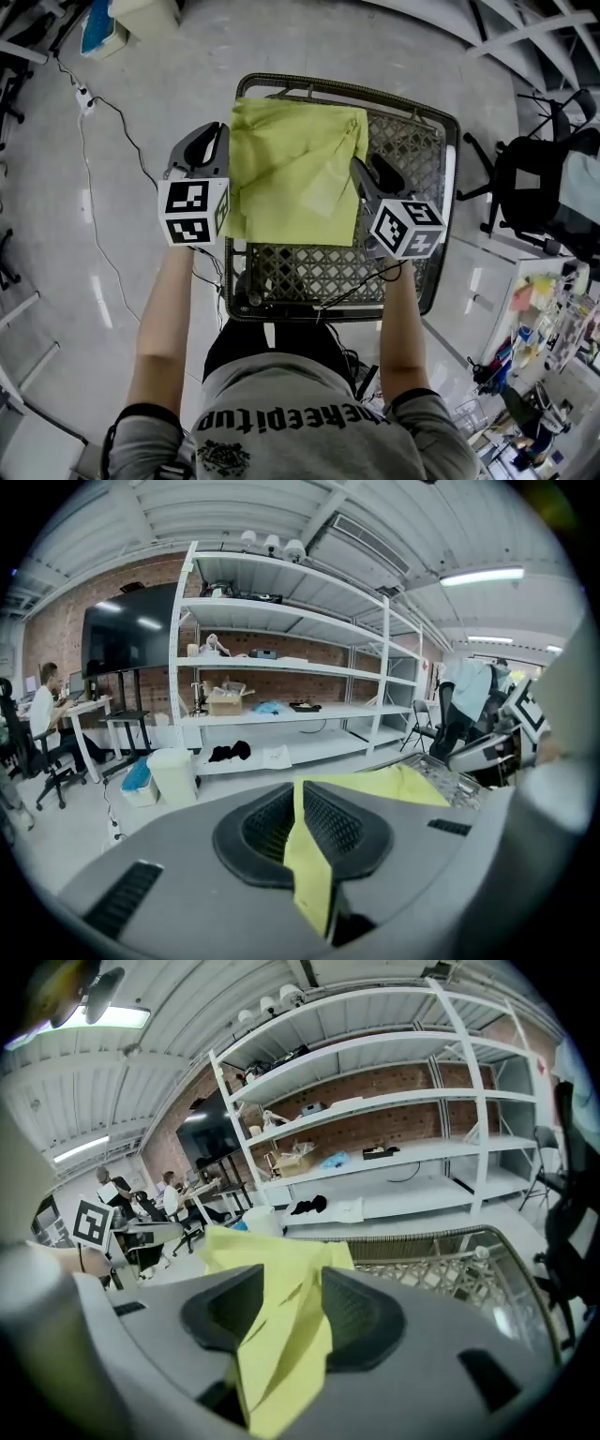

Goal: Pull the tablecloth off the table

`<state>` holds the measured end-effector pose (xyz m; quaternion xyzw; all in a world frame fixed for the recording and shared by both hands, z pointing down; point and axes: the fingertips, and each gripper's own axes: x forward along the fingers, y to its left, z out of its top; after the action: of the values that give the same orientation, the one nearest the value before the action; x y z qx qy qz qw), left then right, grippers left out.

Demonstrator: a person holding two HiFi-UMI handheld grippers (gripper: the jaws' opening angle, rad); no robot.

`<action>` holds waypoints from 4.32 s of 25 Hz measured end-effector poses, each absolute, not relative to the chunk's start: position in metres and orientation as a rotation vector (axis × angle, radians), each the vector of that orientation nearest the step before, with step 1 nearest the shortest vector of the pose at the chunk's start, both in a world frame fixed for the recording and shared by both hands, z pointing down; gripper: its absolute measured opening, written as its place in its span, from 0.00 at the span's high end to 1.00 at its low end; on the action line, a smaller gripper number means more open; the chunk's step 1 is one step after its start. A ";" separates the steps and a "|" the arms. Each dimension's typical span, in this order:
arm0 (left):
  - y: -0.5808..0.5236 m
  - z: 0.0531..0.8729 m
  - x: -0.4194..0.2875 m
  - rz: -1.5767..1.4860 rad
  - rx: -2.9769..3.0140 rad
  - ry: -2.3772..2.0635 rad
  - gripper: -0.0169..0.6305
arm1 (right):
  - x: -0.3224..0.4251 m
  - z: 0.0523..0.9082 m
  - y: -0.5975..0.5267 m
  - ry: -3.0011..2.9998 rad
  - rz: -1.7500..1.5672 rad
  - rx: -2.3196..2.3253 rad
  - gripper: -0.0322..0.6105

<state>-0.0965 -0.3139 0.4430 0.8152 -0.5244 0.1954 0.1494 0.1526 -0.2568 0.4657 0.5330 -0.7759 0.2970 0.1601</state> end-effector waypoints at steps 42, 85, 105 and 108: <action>-0.212 0.471 -0.081 0.542 2.307 -1.317 0.91 | 0.027 0.481 -0.265 -2.415 0.931 1.026 0.93; -0.193 0.443 -0.060 0.532 2.430 -1.225 0.92 | 0.021 0.435 -0.228 -2.477 0.752 1.147 0.93; -0.135 0.392 -0.034 0.502 2.622 -0.993 0.95 | 0.028 0.376 -0.129 -2.512 0.698 1.357 0.93; -0.125 0.381 -0.031 0.495 2.660 -0.975 0.95 | 0.026 0.365 -0.113 -2.524 0.661 1.370 0.94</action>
<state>-0.0311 -0.1245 0.3808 0.9167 -0.3360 0.1706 0.1326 0.0256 -0.1133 0.3650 0.4627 -0.8524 0.2233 0.0970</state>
